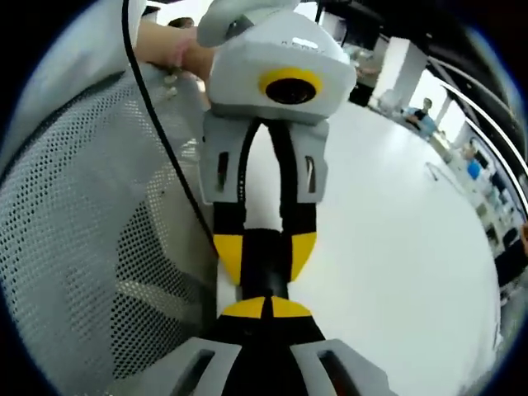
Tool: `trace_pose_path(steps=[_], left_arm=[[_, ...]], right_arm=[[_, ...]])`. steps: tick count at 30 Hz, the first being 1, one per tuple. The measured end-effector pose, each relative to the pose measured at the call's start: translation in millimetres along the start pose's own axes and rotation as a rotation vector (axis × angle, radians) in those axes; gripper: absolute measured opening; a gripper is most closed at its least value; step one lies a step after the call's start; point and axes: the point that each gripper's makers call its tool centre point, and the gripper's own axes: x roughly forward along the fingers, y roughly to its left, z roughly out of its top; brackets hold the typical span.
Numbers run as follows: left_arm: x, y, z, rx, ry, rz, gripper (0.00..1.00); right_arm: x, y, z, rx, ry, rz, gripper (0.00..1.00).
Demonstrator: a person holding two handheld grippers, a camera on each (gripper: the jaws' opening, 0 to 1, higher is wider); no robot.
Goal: Press the specified remote control buttons in sequence, fully releasing each button before pressing the next.
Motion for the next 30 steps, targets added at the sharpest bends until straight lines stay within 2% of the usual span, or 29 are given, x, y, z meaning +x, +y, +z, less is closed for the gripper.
trace_pose_path(steps=[1,3,7,12,15,22,25,30], left_arm=[[0.2,0.1,-0.2,0.001,0.000,0.000,0.24],[0.1,0.2,0.0,0.000,0.000,0.000,0.24],[0.5,0.5,0.0,-0.001,0.000,0.000,0.24],[0.5,0.3,-0.2,0.000,0.000,0.000,0.24],[0.4,0.3,-0.2,0.001,0.001,-0.001,0.24],[0.3,0.1,-0.2,0.006,0.002,-0.002,0.24],[0.4,0.4,-0.2,0.004,0.005,-0.002,0.24],[0.2,0.2,-0.2,0.003,0.005,0.000,0.24]], right_arm=[[0.3,-1.3,-0.2,0.001,0.007,0.020,0.00],[0.8,0.0,-1.0,-0.052,0.043,0.050,0.00],[2.2,0.8,-1.0,-0.129,0.121,0.050,0.00],[4.5,1.2,-2.2,-0.229,0.205,0.007,0.00],[5.0,1.3,-2.6,-0.307,0.238,-0.052,0.00],[5.5,2.5,-2.7,-0.346,0.253,-0.139,0.00],[6.3,1.4,-2.7,-0.352,0.263,-0.152,0.00],[4.4,-1.3,-2.4,-0.306,0.240,-0.142,0.00]])
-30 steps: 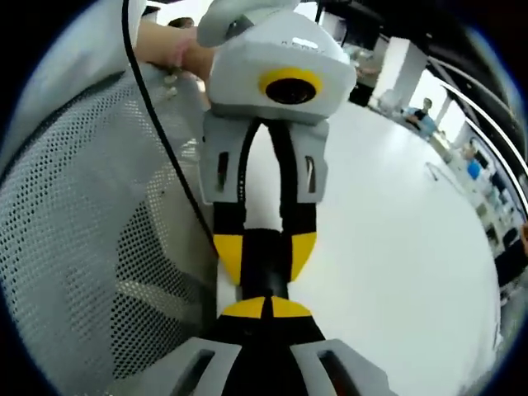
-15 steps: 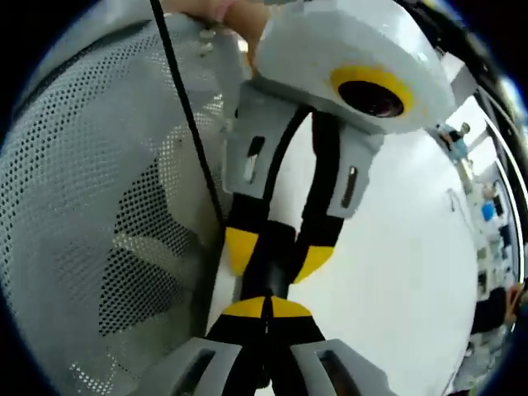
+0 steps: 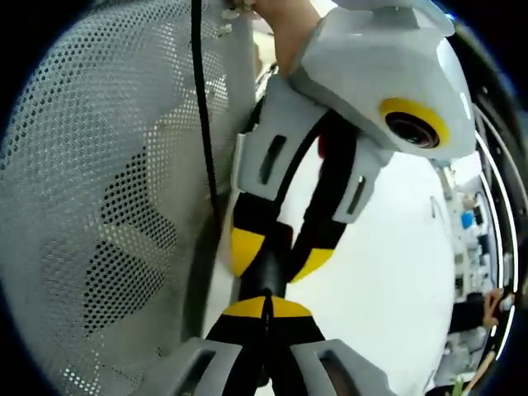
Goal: Press the specified remote control buttons in sequence, fully releasing each button before pressing the next.
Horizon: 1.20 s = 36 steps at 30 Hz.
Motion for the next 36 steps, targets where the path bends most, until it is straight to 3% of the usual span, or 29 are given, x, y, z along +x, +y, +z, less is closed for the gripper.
trace_pose_path(steps=[9,14,16,24,36], left_arm=[[0.0,0.0,-0.5,-0.001,0.001,0.000,0.24],[0.0,-0.1,-0.3,-0.003,0.000,0.001,0.24],[0.0,0.0,-0.1,-0.005,-0.001,0.001,0.24],[0.1,0.2,0.0,-0.005,-0.003,0.000,0.24],[0.2,-0.2,0.0,-0.005,-0.006,0.000,0.24]], right_arm=[[-1.7,-2.0,0.5,0.282,-0.094,-0.006,0.00],[-4.2,-4.6,0.2,0.543,-0.214,0.021,0.00],[-5.5,-4.6,0.0,0.575,-0.231,0.031,0.00],[-3.6,-1.5,6.0,0.475,-0.207,0.035,0.00],[-1.4,-2.5,5.9,0.478,-0.176,0.076,0.00]])
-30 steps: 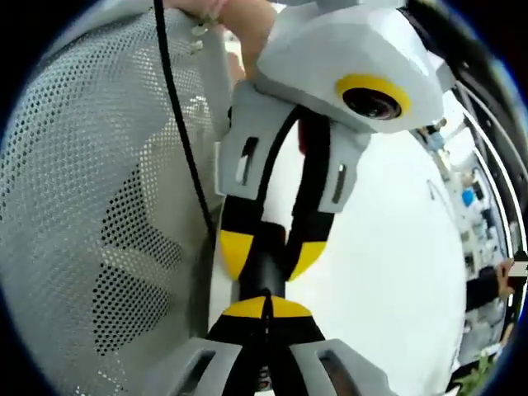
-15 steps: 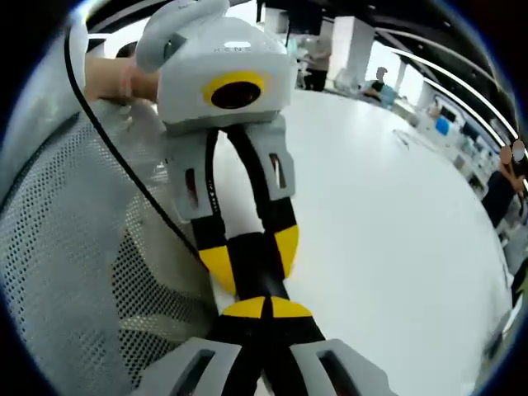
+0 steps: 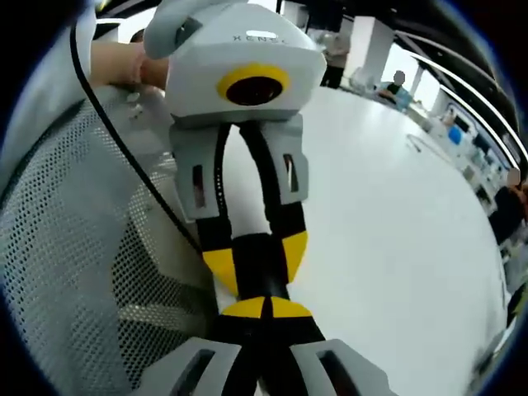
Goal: Press the specified remote control buttons in sequence, fully releasing each button before pressing the next.
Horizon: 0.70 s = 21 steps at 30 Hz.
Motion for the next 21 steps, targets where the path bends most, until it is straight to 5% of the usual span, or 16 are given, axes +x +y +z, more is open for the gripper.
trace_pose_path(steps=[21], left_arm=[[-0.3,0.5,-0.2,-0.002,-0.007,-0.008,0.24]], right_arm=[[2.5,0.6,0.1,-0.084,0.080,0.010,0.00]])
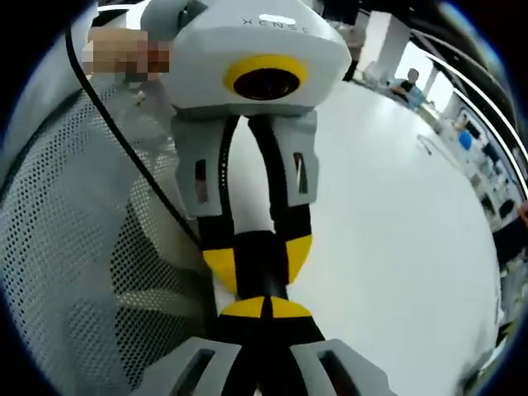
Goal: Press the specified remote control buttons in sequence, fully releasing each button before pressing the next.
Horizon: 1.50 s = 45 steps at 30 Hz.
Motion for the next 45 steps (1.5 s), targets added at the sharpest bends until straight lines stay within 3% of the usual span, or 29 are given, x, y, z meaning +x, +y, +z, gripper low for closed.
trace_pose_path(steps=[13,21,26,35,45], left_arm=[[-0.3,0.3,-0.6,-0.024,-0.008,0.027,0.24],[-0.3,0.1,0.1,-0.008,0.010,0.028,0.24],[-0.6,0.2,0.5,-0.007,0.007,0.025,0.24],[-0.4,0.5,0.7,-0.054,0.001,0.077,0.25],[-0.9,1.1,0.4,-0.055,-0.010,0.083,0.25]], right_arm=[[-0.2,-0.7,-0.1,-0.056,-0.025,-0.024,0.00],[-1.7,-1.3,0.2,0.040,-0.120,-0.088,0.00],[-2.8,-4.0,1.1,0.122,-0.165,-0.057,0.00],[-2.3,-2.5,2.6,0.107,-0.175,-0.053,0.00],[-2.0,-2.2,3.3,0.090,-0.178,-0.040,0.00]])
